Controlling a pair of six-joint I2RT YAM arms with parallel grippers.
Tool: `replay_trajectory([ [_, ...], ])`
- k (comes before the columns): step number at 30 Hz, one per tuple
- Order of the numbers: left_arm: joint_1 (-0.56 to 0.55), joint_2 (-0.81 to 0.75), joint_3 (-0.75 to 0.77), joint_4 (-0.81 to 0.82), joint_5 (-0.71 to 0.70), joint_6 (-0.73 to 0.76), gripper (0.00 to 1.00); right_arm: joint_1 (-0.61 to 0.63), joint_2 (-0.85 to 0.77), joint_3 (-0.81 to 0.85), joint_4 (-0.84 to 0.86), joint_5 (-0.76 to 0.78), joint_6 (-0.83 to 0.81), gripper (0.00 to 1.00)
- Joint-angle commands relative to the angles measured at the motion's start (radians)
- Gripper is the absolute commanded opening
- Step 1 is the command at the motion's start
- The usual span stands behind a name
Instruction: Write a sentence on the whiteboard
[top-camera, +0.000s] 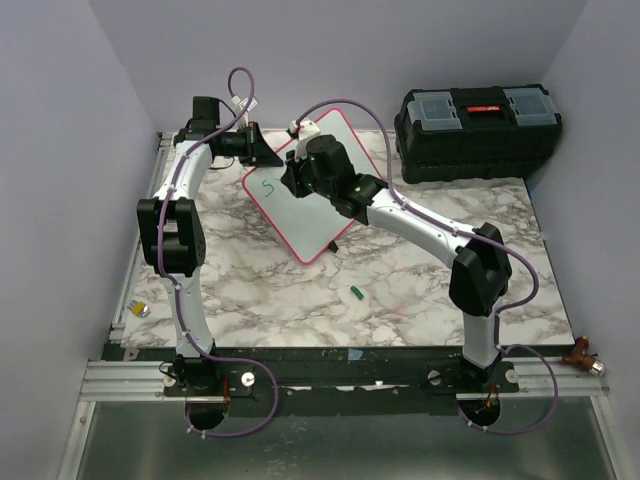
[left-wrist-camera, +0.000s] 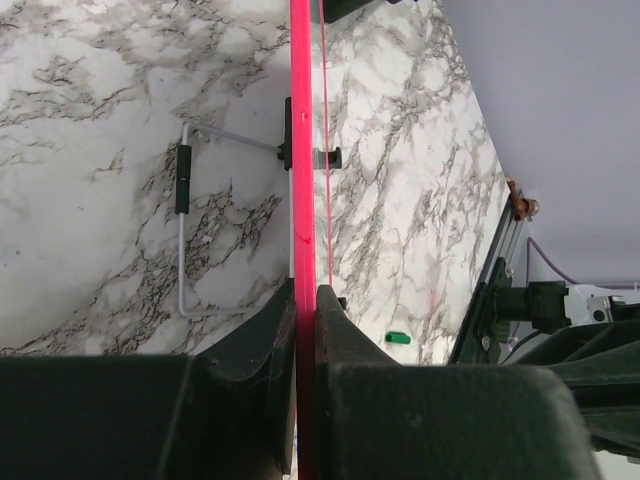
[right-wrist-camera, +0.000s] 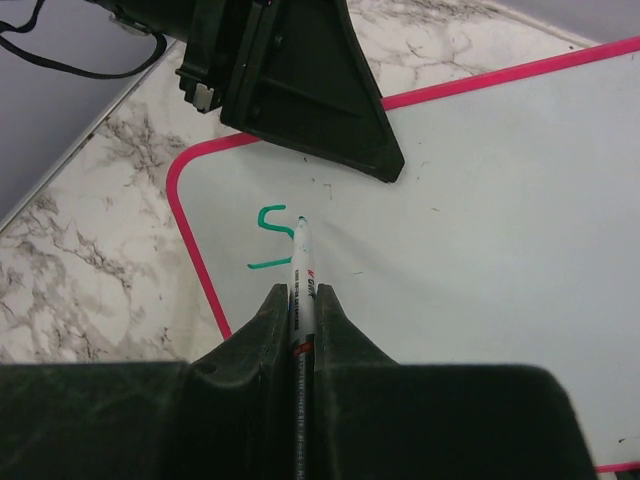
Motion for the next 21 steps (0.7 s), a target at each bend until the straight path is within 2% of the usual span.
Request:
replay_trajectory([
  [1, -0.020, 0.018, 0.025, -0.019, 0.029, 0.043, 0.00, 0.001, 0.031, 0.035, -0.022, -0.027, -0.005, 0.01],
  [21, -0.020, 0.020, 0.030, -0.023, 0.029, 0.046, 0.00, 0.000, 0.090, 0.073, -0.027, 0.009, -0.003, 0.01],
])
